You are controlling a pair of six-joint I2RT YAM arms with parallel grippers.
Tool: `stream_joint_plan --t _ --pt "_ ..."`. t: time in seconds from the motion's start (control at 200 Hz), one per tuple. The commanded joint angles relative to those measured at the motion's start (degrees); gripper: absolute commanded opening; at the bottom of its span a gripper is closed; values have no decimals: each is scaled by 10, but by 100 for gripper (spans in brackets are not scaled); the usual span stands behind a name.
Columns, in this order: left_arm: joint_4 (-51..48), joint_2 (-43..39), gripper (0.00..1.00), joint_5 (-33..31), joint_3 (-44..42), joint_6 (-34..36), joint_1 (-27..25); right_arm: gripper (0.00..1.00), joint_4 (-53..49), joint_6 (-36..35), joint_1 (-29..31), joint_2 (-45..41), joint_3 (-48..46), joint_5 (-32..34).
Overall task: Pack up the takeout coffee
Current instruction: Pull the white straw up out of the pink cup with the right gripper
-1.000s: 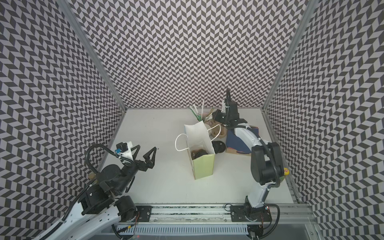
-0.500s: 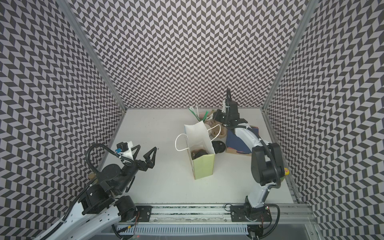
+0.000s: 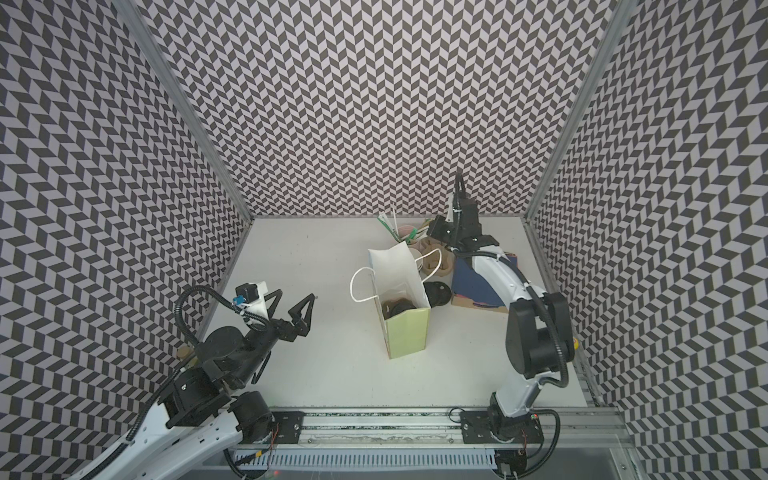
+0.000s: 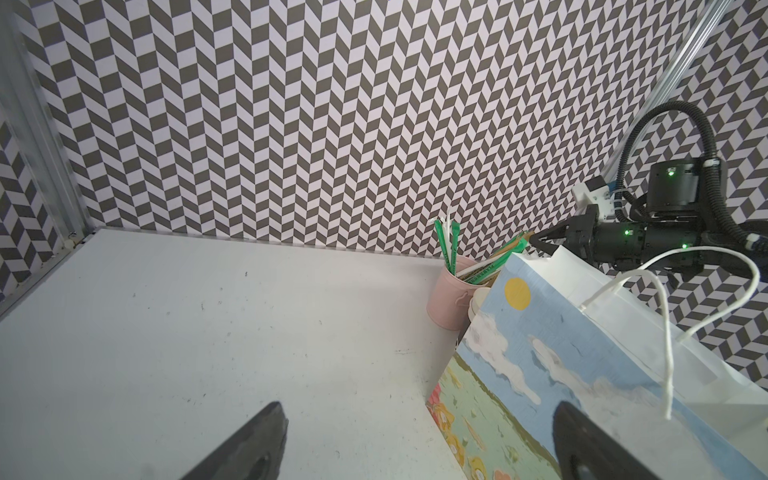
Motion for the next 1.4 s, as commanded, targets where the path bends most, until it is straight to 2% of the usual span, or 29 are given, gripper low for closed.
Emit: stream_joint_plan --t 0.0,0.381,0.836,1.127,1.307,1.397 --pt "15 3 100 6 0 0 5 0 1 -8 3 -22 22 8" --pt "18 9 100 19 -1 2 14 0 -25 -4 5 -50 26 44" --pt "20 9 100 29 -1 3 22 0 -20 2 5 -151 -5 84" --pt "21 7 100 34 -1 4 25 0 -1 13 8 -287 -54 110" --pt "23 3 100 35 -2 4 26 0 -13 11 24 -395 -85 161" --pt "23 6 100 37 -2 5 26 0 -24 16 42 -444 -95 162"
